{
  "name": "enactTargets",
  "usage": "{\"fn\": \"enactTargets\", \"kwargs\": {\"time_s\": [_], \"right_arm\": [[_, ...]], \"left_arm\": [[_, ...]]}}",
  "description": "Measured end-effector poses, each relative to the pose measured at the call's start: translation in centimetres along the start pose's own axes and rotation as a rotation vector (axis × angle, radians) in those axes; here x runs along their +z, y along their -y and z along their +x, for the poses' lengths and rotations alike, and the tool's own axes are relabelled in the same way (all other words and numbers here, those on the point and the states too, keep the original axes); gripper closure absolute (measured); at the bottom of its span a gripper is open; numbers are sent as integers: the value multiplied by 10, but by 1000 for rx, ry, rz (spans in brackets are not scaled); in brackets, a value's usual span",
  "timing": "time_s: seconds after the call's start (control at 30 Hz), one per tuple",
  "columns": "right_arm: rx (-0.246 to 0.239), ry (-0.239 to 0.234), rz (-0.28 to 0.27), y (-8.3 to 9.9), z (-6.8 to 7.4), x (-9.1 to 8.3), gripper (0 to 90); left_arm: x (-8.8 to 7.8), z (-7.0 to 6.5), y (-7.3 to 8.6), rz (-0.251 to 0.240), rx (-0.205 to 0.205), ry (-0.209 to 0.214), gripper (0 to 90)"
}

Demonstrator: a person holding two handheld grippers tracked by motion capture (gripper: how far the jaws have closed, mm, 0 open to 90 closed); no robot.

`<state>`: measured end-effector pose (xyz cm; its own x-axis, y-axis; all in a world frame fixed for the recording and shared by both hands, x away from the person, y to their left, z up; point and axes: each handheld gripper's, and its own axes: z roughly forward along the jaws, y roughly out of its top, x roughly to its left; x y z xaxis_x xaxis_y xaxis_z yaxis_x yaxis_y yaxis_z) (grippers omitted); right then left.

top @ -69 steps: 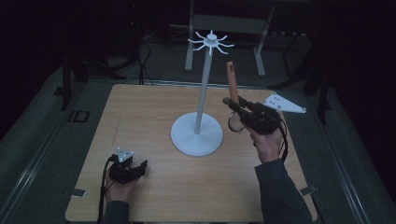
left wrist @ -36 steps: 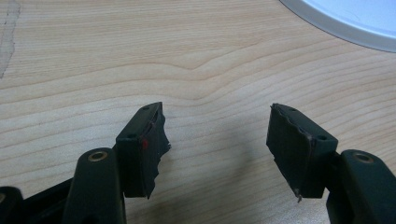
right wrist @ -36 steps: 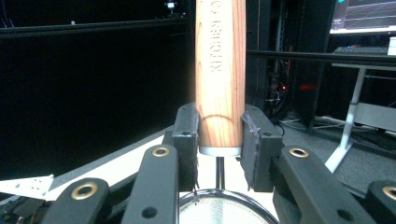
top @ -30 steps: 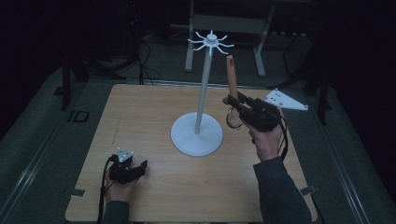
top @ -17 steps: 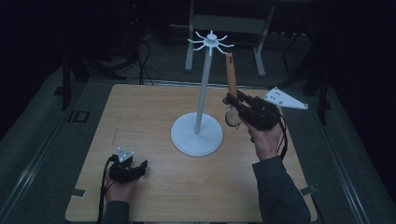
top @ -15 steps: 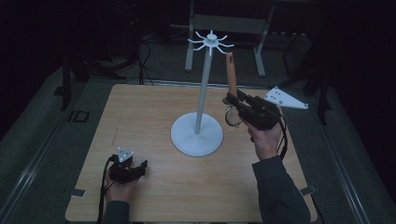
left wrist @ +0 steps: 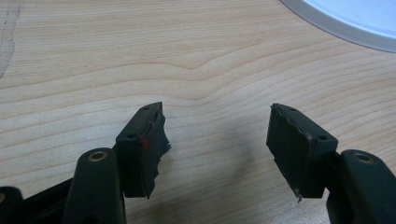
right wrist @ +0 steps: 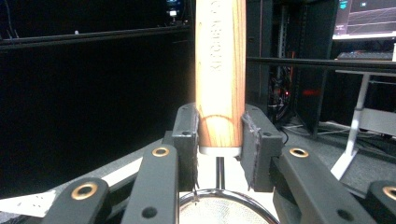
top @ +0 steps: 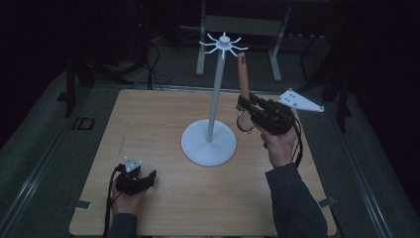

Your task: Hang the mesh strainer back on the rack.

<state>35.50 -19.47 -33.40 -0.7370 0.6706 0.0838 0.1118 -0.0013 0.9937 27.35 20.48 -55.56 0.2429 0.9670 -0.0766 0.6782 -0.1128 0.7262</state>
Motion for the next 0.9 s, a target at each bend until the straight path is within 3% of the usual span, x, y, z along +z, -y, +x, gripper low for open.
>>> {"fn": "enactTargets", "kwargs": {"time_s": [0.9], "right_arm": [[3, -5, 37, -1, -3, 20, 686]], "left_arm": [[-1, 0, 0, -5, -5, 1, 371]]}}
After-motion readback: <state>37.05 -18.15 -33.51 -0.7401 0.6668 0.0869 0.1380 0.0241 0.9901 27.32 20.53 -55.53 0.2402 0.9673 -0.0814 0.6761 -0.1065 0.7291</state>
